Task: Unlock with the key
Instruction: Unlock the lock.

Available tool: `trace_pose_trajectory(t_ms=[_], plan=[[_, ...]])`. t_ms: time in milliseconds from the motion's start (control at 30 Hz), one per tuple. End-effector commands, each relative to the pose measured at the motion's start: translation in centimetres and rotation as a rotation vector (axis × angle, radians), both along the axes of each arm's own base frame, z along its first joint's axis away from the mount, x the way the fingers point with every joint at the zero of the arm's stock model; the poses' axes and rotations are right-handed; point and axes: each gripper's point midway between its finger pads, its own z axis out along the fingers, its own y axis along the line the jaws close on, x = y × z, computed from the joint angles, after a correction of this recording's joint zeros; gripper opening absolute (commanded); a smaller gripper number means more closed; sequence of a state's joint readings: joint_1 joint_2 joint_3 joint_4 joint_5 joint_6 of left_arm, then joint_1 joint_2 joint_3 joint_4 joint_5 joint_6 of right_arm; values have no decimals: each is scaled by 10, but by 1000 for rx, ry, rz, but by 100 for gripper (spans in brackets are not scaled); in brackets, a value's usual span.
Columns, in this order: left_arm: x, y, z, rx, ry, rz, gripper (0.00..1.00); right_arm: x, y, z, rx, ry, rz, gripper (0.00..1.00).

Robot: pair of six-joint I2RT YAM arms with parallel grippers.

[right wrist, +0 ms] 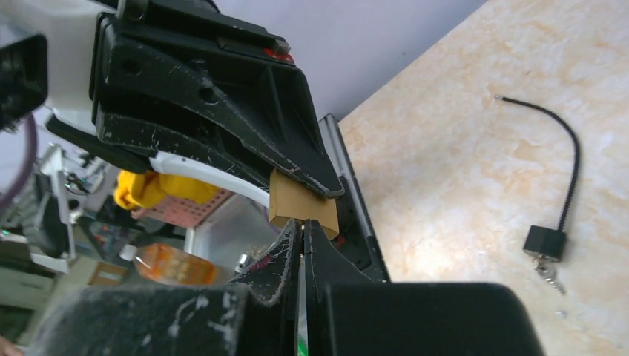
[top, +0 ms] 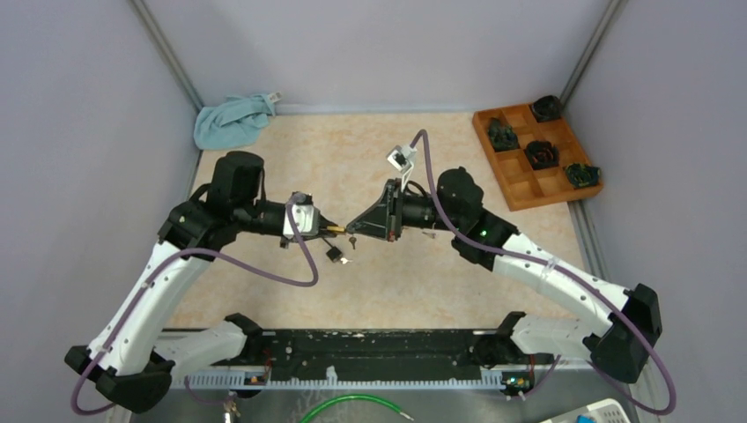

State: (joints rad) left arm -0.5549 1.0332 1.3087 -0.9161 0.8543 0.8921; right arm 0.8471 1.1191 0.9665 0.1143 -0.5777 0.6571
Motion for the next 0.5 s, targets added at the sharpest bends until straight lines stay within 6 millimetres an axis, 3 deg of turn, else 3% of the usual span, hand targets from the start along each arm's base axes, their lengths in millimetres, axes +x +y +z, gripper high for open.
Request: trace_pose_trajectory(t_ms=[0, 233, 367, 400, 467], plan=[[20, -4, 37, -87, -294, -5, 0, -11, 0, 11, 51, 130, 25, 0], [31, -6, 52, -146, -407, 35, 0, -1, 6, 25, 97, 167, -3, 0], [34, -5, 51, -140, -413, 45, 0, 1, 10, 30, 116, 186, 4, 0], [34, -5, 48, -133, -397, 49, 0, 4, 9, 30, 110, 179, -10, 4], [33, -5, 40, -116, -342, 59, 0, 10, 1, 33, 87, 105, -53, 26]])
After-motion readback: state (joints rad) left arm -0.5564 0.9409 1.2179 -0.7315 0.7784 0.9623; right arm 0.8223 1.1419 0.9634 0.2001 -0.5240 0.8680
